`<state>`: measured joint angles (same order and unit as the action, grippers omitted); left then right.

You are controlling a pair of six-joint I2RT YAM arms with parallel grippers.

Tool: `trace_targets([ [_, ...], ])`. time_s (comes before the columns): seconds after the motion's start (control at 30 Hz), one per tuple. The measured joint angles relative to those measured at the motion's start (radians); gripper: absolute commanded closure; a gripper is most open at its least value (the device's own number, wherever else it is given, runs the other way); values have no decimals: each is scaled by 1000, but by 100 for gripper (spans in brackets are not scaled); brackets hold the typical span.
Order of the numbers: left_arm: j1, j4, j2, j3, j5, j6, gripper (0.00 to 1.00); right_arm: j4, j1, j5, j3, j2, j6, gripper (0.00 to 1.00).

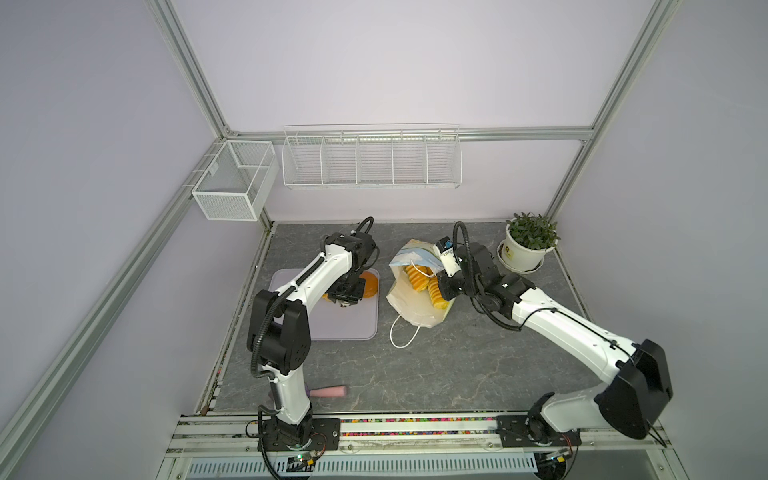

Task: Take the fake bread out of the paper bag
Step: 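Raise the open tongs and move them back to the bag opening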

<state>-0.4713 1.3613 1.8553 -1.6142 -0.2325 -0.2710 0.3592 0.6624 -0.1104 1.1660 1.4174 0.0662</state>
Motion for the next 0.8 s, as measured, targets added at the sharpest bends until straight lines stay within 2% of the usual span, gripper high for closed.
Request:
trace_targets([
  [0.37,15,-1,-13,-2,3,21,56,2,0,2,0,0,0,93],
  [0.8,15,0,-202,90,40,22,60,10,0,7,8,6,2,93],
])
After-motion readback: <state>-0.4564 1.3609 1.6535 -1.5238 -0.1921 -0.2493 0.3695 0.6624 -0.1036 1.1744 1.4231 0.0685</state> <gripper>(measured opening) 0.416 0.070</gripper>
